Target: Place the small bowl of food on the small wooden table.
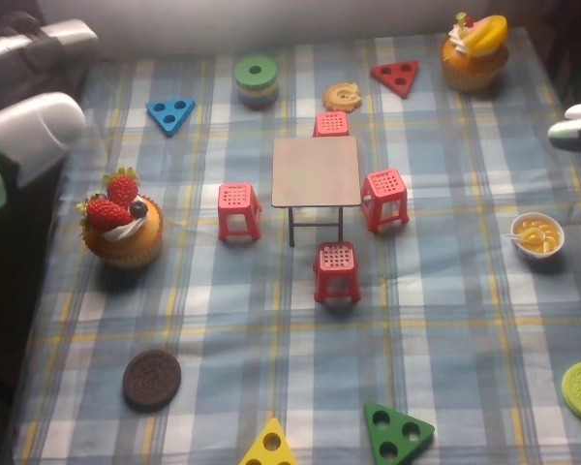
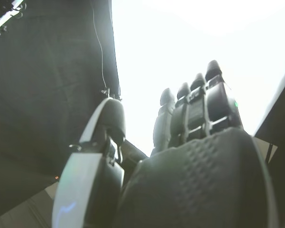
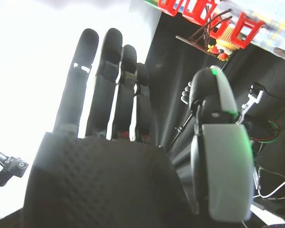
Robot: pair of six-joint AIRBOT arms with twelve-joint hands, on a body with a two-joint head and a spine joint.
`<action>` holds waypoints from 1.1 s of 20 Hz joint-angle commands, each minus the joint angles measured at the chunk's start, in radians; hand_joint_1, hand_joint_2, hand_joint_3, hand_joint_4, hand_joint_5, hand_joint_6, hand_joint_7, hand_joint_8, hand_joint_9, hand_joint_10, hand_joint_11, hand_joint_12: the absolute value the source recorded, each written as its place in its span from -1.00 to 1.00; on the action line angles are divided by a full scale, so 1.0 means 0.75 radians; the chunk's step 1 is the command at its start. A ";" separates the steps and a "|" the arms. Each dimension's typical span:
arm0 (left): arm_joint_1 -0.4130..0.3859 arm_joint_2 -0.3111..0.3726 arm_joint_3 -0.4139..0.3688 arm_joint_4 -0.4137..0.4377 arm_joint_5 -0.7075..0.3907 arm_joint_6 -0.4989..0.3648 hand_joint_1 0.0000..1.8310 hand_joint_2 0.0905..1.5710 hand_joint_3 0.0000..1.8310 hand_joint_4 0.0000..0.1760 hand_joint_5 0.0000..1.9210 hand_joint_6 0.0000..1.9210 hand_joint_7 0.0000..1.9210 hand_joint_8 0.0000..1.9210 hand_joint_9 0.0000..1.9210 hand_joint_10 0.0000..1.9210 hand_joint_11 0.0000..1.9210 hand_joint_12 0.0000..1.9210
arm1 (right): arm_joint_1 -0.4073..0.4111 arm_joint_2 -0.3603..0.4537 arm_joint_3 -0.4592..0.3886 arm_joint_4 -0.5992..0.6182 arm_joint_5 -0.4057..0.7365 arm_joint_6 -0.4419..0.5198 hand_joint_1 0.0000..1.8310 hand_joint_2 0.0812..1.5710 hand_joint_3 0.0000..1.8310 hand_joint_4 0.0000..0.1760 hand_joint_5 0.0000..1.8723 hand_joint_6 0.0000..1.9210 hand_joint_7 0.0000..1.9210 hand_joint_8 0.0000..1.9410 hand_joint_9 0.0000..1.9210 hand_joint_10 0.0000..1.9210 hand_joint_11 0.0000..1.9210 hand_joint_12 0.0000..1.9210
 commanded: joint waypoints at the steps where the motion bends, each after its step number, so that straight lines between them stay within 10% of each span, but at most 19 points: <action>1: -0.020 0.004 0.009 0.017 -0.144 -0.014 -0.90 0.68 -1.00 0.08 -0.43 -1.00 -0.53 -1.00 -0.60 -1.00 -1.00 -0.48 | 0.025 0.000 0.011 0.007 0.131 0.004 0.10 0.39 -1.00 -1.00 -0.40 -1.00 -0.43 -1.00 -0.53 -1.00 -0.92 -0.13; 6: -0.022 -0.002 0.019 0.035 -0.115 -0.029 -0.87 0.67 -1.00 -0.01 -0.38 -1.00 -0.50 -1.00 -0.59 -1.00 -1.00 -0.48 | 0.174 -0.068 0.089 -0.135 -0.096 0.048 0.13 0.25 -1.00 -1.00 -0.47 -1.00 -0.47 -1.00 -0.48 -1.00 -0.68 -0.39; 18: -0.024 -0.009 0.030 0.046 -0.094 -0.052 -0.66 0.68 -1.00 -0.04 -0.41 -1.00 -0.50 -1.00 -0.57 -1.00 -1.00 -0.44 | 0.259 -0.149 0.189 -0.242 -0.351 0.114 -0.14 0.18 -1.00 -0.78 -0.40 -1.00 -0.35 -0.99 -0.38 -0.99 -0.82 0.04; 22: -0.024 -0.010 0.031 0.048 -0.095 -0.060 -0.63 0.69 -1.00 -0.01 -0.42 -1.00 -0.51 -1.00 -0.59 -1.00 -1.00 -0.49 | 0.259 -0.151 0.197 -0.245 -0.377 0.114 -0.01 0.24 -1.00 -1.00 -0.28 -0.99 -0.27 -0.99 -0.30 -0.98 -0.80 0.16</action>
